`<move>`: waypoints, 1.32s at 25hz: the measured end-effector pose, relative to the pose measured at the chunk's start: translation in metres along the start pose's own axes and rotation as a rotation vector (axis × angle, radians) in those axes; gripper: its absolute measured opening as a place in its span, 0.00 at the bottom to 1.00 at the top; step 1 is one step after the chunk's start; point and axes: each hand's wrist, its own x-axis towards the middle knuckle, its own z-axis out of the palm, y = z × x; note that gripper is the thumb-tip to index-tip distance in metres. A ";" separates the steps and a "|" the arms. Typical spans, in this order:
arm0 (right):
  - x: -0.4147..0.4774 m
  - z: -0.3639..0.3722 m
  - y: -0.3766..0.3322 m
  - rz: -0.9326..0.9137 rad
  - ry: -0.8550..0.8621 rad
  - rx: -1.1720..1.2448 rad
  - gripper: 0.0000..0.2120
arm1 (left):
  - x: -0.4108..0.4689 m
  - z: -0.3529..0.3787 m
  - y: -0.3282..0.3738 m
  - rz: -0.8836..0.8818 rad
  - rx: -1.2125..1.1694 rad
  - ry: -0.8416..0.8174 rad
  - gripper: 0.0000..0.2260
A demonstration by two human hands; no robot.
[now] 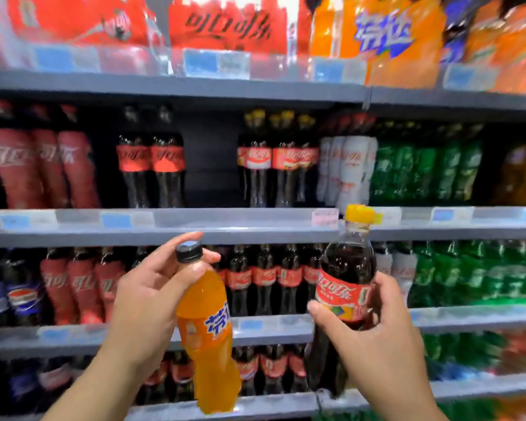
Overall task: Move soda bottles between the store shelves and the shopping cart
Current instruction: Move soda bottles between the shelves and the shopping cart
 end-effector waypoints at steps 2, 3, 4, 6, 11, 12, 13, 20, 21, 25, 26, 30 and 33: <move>0.029 -0.007 -0.013 -0.045 0.027 -0.030 0.38 | 0.019 0.019 0.009 0.010 -0.002 -0.005 0.16; 0.042 -0.009 -0.020 -0.075 0.050 -0.041 0.35 | 0.029 0.027 0.014 0.010 -0.005 -0.011 0.17; 0.057 -0.008 -0.028 -0.111 0.074 -0.043 0.33 | 0.040 0.033 0.018 0.010 -0.012 -0.016 0.17; 0.085 -0.001 -0.043 -0.182 0.100 -0.034 0.32 | 0.062 0.039 0.023 0.022 -0.023 -0.028 0.16; 0.158 0.037 -0.068 -0.323 0.199 0.026 0.30 | 0.114 0.040 0.022 0.118 -0.006 -0.047 0.13; 0.170 0.045 -0.070 -0.341 0.213 0.033 0.29 | 0.124 0.038 0.019 0.134 0.004 -0.066 0.13; 0.181 0.053 -0.072 -0.356 0.232 0.043 0.29 | 0.134 0.036 0.017 0.143 0.012 -0.091 0.14; 0.228 0.080 -0.066 -0.342 0.299 -0.012 0.36 | 0.178 0.044 0.007 0.183 -0.022 -0.192 0.18; 0.231 0.081 -0.066 -0.342 0.301 -0.027 0.37 | 0.182 0.047 0.007 0.187 -0.023 -0.201 0.17; 0.245 0.082 -0.065 -0.381 0.309 -0.068 0.32 | 0.195 0.058 0.010 0.189 -0.040 -0.235 0.18; 0.248 0.083 -0.063 -0.379 0.289 -0.080 0.32 | 0.196 0.060 0.011 0.189 -0.042 -0.241 0.19; 0.254 0.088 -0.047 -0.365 0.244 -0.148 0.34 | 0.199 0.068 0.012 0.189 -0.045 -0.259 0.20; 0.258 0.091 -0.040 -0.351 0.230 -0.219 0.34 | 0.198 0.075 0.012 0.181 -0.027 -0.260 0.20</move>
